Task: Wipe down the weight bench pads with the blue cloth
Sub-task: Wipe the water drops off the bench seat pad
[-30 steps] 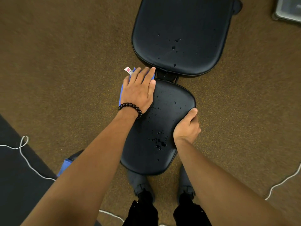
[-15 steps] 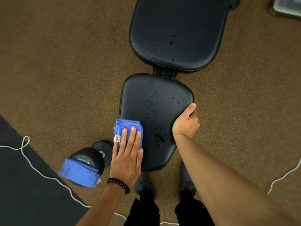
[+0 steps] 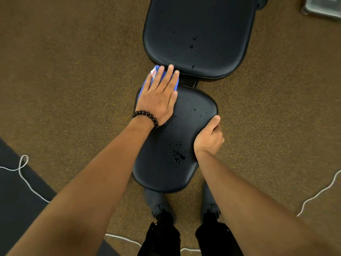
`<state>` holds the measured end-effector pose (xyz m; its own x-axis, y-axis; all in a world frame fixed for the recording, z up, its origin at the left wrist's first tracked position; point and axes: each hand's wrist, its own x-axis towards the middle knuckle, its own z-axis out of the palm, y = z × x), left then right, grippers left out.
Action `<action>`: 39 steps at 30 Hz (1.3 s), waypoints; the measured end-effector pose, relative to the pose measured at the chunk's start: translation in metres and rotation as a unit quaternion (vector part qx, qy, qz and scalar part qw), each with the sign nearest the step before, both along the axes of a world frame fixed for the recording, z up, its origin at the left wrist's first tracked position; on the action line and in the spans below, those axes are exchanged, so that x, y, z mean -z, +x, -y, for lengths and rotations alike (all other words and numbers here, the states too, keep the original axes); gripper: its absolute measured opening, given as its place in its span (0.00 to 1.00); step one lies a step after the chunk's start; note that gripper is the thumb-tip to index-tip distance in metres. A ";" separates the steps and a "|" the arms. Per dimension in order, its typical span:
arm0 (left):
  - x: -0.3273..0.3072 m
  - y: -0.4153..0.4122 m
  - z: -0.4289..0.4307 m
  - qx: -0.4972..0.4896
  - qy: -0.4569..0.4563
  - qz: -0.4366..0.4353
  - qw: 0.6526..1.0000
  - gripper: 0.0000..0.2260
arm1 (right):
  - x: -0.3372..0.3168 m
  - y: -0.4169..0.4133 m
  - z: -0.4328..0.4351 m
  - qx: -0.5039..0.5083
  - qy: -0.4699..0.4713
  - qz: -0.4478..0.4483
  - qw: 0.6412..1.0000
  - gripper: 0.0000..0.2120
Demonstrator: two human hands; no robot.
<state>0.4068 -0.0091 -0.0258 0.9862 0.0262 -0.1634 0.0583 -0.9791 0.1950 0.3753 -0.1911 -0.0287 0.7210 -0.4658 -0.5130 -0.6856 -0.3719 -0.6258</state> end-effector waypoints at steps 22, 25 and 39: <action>-0.008 -0.238 0.080 -0.036 -0.038 -0.069 0.996 0.26 | -0.002 0.000 0.002 0.008 0.003 0.005 1.000 0.28; -0.006 -0.235 0.077 -0.038 -0.026 -0.066 0.997 0.26 | 0.000 0.001 0.003 0.010 0.007 0.007 1.000 0.27; -0.001 -0.009 0.041 -0.024 -0.037 -0.001 0.999 0.24 | 0.001 0.000 0.000 0.004 -0.003 0.001 1.000 0.29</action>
<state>0.3983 -0.0499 -0.0247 0.9836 0.0620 -0.1692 0.1063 -0.9579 0.2667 0.3756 -0.1914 -0.0300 0.7182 -0.4751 -0.5084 -0.6874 -0.3706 -0.6246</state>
